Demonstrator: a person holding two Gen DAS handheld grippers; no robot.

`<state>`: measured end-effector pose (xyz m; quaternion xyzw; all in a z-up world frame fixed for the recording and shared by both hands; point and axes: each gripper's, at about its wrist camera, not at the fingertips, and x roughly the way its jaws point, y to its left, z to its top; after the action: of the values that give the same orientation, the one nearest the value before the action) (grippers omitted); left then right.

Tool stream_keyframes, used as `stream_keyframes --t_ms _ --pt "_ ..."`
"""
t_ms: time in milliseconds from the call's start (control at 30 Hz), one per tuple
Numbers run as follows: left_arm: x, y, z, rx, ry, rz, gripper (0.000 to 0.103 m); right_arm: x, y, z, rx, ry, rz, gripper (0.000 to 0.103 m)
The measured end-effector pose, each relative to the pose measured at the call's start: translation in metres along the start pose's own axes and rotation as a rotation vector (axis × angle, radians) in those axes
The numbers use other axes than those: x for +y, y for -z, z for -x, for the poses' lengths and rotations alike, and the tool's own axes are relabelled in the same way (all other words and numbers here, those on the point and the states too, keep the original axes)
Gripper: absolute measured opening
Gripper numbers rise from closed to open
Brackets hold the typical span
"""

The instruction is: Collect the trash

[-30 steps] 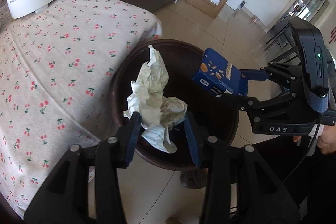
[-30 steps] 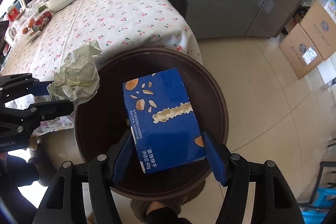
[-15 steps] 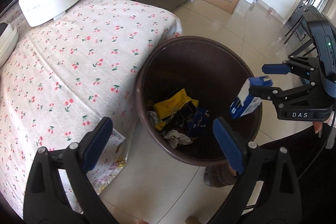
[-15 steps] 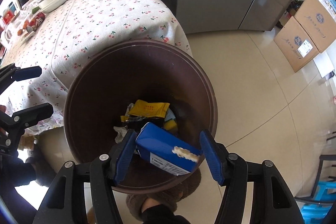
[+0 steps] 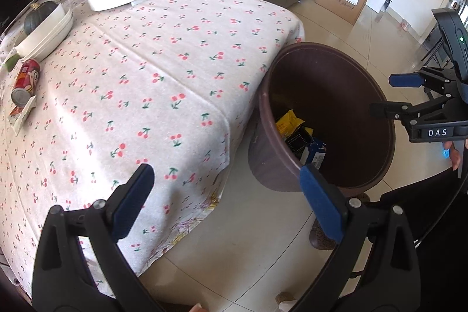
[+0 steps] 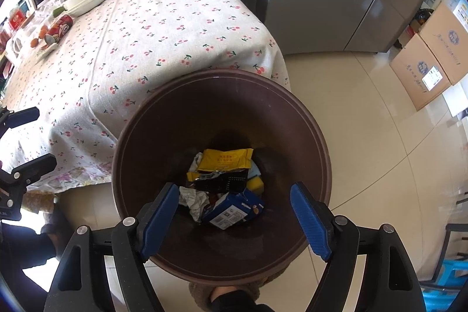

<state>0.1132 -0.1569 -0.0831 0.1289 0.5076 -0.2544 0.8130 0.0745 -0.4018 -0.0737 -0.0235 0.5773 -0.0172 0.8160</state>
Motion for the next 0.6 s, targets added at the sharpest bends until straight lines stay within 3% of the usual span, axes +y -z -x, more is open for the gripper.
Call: stream_keyframes --t_ms 600 --pt "0.127 0.054 0.039 -0.031 -0.119 0.321 0.099 0.084 -0.041 -0.004 -0.014 -0.039 0.100 0.085"
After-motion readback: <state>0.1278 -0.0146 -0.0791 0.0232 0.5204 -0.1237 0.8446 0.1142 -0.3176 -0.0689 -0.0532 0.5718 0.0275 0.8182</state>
